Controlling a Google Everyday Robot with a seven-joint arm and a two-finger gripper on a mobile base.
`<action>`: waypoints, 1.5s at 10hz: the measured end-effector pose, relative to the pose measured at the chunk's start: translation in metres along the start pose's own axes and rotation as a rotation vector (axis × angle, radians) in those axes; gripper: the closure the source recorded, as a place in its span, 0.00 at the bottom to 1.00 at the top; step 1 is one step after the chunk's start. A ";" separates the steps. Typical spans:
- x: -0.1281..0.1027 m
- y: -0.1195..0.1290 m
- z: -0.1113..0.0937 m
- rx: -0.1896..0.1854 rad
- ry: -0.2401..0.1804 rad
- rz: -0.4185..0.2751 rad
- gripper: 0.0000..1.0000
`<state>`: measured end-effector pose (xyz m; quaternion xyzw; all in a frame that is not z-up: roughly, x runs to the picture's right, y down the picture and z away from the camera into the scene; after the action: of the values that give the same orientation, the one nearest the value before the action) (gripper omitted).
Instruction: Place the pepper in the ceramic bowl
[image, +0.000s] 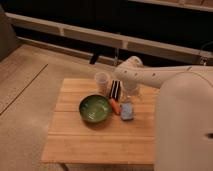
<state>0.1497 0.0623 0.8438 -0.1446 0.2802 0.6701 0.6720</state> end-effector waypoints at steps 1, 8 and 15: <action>-0.006 0.006 0.006 0.009 0.018 -0.032 0.35; -0.009 0.026 0.038 -0.007 0.098 -0.088 0.35; -0.024 0.056 0.047 -0.078 0.064 -0.191 0.35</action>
<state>0.1044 0.0727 0.9059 -0.2182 0.2601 0.6086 0.7172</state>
